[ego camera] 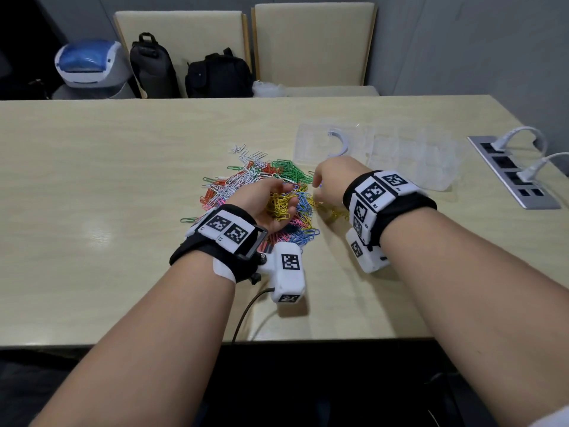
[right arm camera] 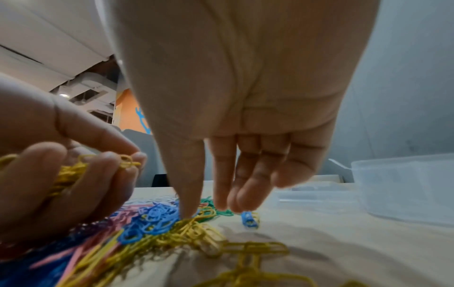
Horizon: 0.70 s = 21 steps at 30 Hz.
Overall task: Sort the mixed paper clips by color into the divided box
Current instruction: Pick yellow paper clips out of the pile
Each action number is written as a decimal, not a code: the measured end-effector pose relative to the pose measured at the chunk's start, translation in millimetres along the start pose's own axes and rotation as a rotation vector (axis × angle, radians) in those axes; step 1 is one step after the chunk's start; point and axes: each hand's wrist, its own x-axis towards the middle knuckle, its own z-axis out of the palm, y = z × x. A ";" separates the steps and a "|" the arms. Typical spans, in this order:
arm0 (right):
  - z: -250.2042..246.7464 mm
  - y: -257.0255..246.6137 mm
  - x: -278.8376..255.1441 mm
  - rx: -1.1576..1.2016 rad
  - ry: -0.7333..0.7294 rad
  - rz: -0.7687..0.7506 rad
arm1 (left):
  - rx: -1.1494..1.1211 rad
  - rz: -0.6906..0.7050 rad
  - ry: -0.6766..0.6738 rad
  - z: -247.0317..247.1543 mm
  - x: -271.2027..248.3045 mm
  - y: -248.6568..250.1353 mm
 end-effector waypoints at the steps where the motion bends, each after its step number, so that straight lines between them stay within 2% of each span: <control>1: 2.9 -2.3 0.8 -0.001 -0.009 -0.010 | 0.002 -0.003 0.001 -0.7 0.2 0.0; 10: 7.7 -2.1 -0.1 -0.066 -0.034 0.019 | 0.057 -0.009 0.009 -0.2 -4.1 -1.7; 15: -0.2 6.8 -7.5 -0.078 0.015 0.030 | 0.096 -0.001 0.022 2.1 -5.4 -3.6; 21: -28.5 6.4 -26.9 0.056 0.152 -0.043 | 0.078 0.021 0.041 11.2 -7.4 -8.5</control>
